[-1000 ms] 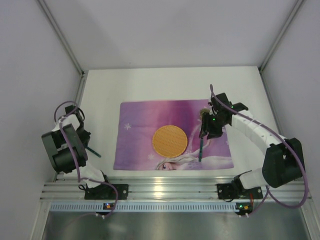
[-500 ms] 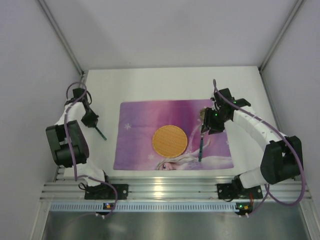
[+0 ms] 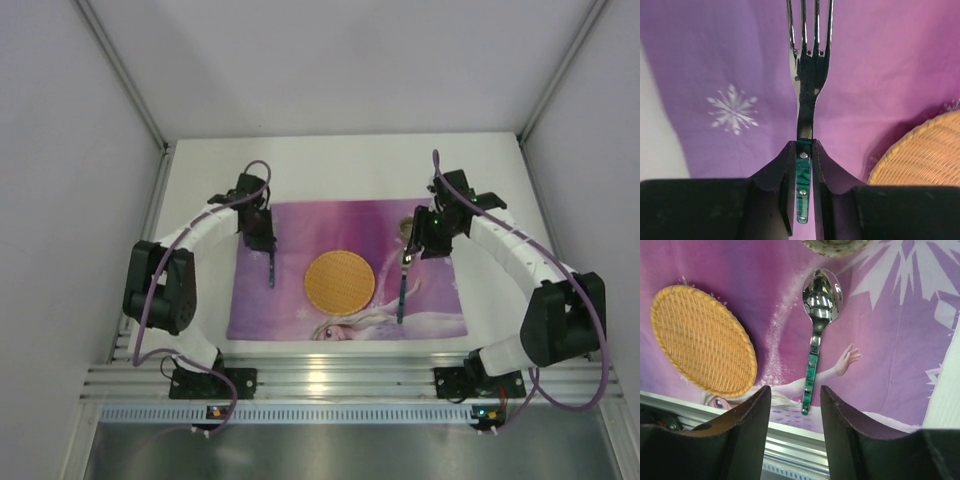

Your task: Set the dinner table for one person

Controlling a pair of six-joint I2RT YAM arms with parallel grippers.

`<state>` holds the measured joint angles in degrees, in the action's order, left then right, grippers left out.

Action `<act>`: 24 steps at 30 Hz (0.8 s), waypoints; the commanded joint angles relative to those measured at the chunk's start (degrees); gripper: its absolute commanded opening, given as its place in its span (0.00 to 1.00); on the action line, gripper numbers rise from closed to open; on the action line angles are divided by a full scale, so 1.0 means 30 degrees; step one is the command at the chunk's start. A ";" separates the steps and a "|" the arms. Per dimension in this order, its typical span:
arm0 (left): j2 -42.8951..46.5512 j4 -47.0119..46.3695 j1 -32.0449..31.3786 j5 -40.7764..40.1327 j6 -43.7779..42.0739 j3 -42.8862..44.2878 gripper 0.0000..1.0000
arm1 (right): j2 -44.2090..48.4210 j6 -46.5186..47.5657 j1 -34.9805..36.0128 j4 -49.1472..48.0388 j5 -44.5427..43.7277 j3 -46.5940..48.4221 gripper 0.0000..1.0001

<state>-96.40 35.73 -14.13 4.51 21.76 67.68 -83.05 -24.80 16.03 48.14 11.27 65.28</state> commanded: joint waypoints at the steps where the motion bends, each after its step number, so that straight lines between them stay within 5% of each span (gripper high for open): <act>1: 0.0609 -0.0628 -0.0825 0.0867 0.0773 -0.1255 0.00 | 0.1167 -0.0289 -0.0334 -0.0197 -0.0474 -0.0778 0.45; 14: 0.0727 -0.1773 -0.2409 0.1045 0.0864 -0.3576 0.00 | 0.1637 -0.0904 -0.0393 -0.0226 -0.0796 -0.0988 0.47; 15: 0.0756 -0.1685 -0.2380 0.0986 0.0833 -0.3489 0.07 | 0.1608 -0.0962 -0.0393 -0.0226 -0.0768 -0.0929 0.48; 16: 0.0930 -0.1568 -0.2409 0.1073 0.0717 -0.3546 0.27 | 0.1550 -0.1050 -0.0393 -0.0226 -0.0825 -0.0783 0.52; 18: 0.1340 -0.1596 -0.2380 0.1103 0.0599 -0.3662 0.51 | 0.1520 -0.1080 -0.0393 -0.0226 -0.0914 -0.0636 0.60; 22: 0.2512 -0.1129 -0.2409 0.0578 0.0306 -0.3548 0.72 | 0.1461 -0.0905 -0.0393 0.0094 -0.1382 0.0037 0.89; 24: 0.3390 -0.0397 -0.2380 0.0139 0.0131 -0.3050 0.82 | 0.1636 -0.0526 -0.0393 0.0242 -0.1499 0.0593 0.95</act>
<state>-91.46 33.30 -21.12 6.61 23.31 56.80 -79.83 -27.51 15.77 48.38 8.40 62.48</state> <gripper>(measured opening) 0.765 0.929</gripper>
